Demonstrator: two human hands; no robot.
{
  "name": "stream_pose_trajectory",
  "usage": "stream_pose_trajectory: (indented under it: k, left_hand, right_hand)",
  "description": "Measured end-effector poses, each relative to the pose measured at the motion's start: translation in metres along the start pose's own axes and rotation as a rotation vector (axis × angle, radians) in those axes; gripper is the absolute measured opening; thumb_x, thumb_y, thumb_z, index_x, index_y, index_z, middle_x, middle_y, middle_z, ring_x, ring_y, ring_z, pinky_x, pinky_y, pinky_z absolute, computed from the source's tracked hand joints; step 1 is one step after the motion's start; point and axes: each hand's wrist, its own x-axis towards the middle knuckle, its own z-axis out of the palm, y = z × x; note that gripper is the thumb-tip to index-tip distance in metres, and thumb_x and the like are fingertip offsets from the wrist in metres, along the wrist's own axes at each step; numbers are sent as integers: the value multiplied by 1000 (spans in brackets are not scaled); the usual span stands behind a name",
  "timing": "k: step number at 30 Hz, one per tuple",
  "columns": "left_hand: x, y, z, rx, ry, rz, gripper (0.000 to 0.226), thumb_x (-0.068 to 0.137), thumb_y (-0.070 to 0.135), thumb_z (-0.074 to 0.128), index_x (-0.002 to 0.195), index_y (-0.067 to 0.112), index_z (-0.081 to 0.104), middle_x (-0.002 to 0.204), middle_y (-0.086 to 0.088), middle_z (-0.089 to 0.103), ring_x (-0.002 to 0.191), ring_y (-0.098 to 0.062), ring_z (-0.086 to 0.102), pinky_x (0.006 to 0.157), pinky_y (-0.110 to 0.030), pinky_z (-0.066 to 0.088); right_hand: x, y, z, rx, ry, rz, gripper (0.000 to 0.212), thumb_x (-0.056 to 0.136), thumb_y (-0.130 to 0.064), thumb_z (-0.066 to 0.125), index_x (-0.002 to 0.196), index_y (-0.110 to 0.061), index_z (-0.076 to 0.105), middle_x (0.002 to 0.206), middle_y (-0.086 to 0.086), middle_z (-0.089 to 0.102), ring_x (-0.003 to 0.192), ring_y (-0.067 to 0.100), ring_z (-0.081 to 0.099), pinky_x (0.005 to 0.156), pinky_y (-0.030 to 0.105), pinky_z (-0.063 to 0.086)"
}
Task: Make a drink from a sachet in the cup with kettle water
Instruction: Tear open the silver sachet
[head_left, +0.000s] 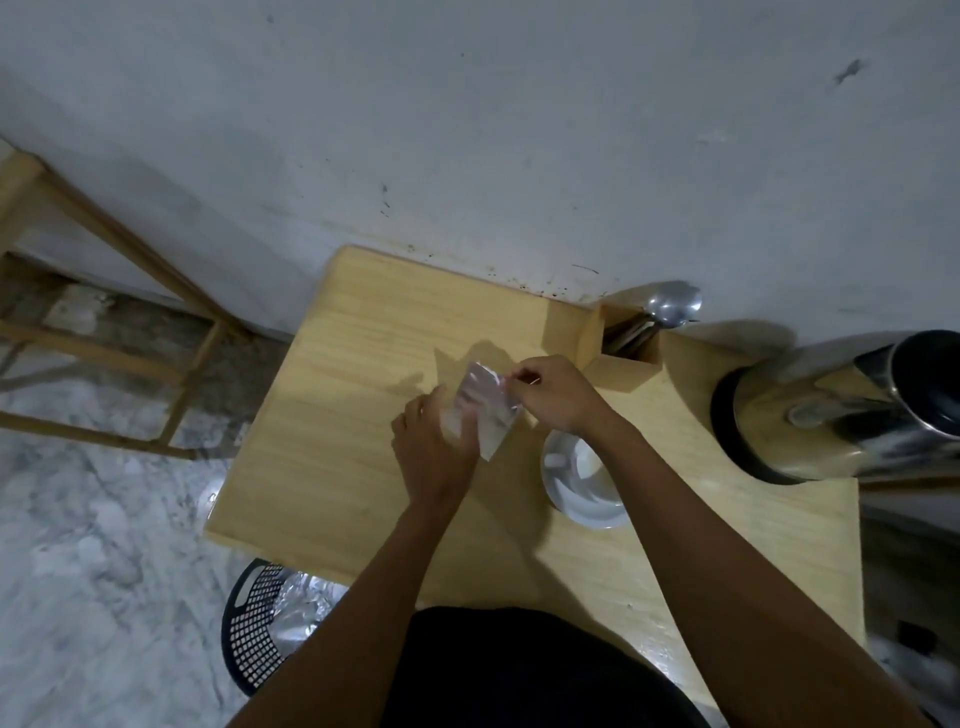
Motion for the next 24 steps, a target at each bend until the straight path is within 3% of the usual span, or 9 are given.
stream_pose_trajectory:
  k: [2,5,7,9,12,15,19,22,24]
  left_hand:
    - [10,8,-15,-196,-79,18,47,87,48,51,127,22,57,126,-4,62,120,-26,51,101,-47,43]
    - [18,23,-39,-436,-241,47,45,86,49,58,127,31,57,125,9,62,117,-9,56,101,-43,48]
    - [14,37,-53,-467,-270,63,48,80,49,63,125,34,55,117,23,59,108,5,55,99,-34,48]
    - [6,49,-61,-393,-229,199,53,76,47,71,124,33,53,110,33,51,104,14,49,92,-26,47]
    - [-1,54,-61,-289,-189,447,63,68,55,74,121,28,53,124,19,56,114,1,52,94,-29,46]
    - [-5,58,-58,-343,-203,526,47,73,43,76,112,21,62,119,8,63,110,-1,57,92,-21,46]
    - [-8,71,-67,-452,-270,440,13,88,22,65,97,16,73,90,11,72,85,8,64,75,-11,47]
    - [-3,77,-79,-397,-407,332,22,92,25,59,87,8,72,69,5,64,60,-1,57,57,-17,42]
    - [0,79,-88,-357,-530,271,31,92,31,56,87,2,66,69,-10,62,64,-15,58,57,-27,41]
  right_hand:
    - [-16,-10,-5,107,15,-6,21,93,-21,63,91,-3,74,91,14,73,80,25,67,67,26,51]
    - [-39,-22,-12,244,35,4,16,91,-18,66,94,-5,75,94,13,73,77,12,60,65,17,45]
    - [-50,-28,-16,358,66,32,14,90,-17,67,95,-7,75,88,10,71,75,10,59,66,18,46]
    - [-59,-32,-20,487,99,61,14,90,-15,67,101,-8,73,83,5,68,72,12,59,67,22,49]
    - [-69,-37,-24,624,126,85,20,88,-11,68,108,-9,67,76,2,65,70,15,60,68,28,52]
    - [-77,-40,-26,659,138,74,18,89,-13,67,105,-6,70,81,2,66,74,14,60,70,28,52]
    - [-87,-39,-32,506,141,1,18,92,-24,64,99,-13,76,90,-4,73,78,10,61,74,26,51]
    - [-95,-39,-43,286,104,-120,24,96,-28,56,106,-17,75,100,-10,70,85,-1,59,76,19,44]
    - [-98,-38,-52,131,95,-232,23,96,-32,57,108,-21,73,106,-12,66,96,0,56,78,16,40]
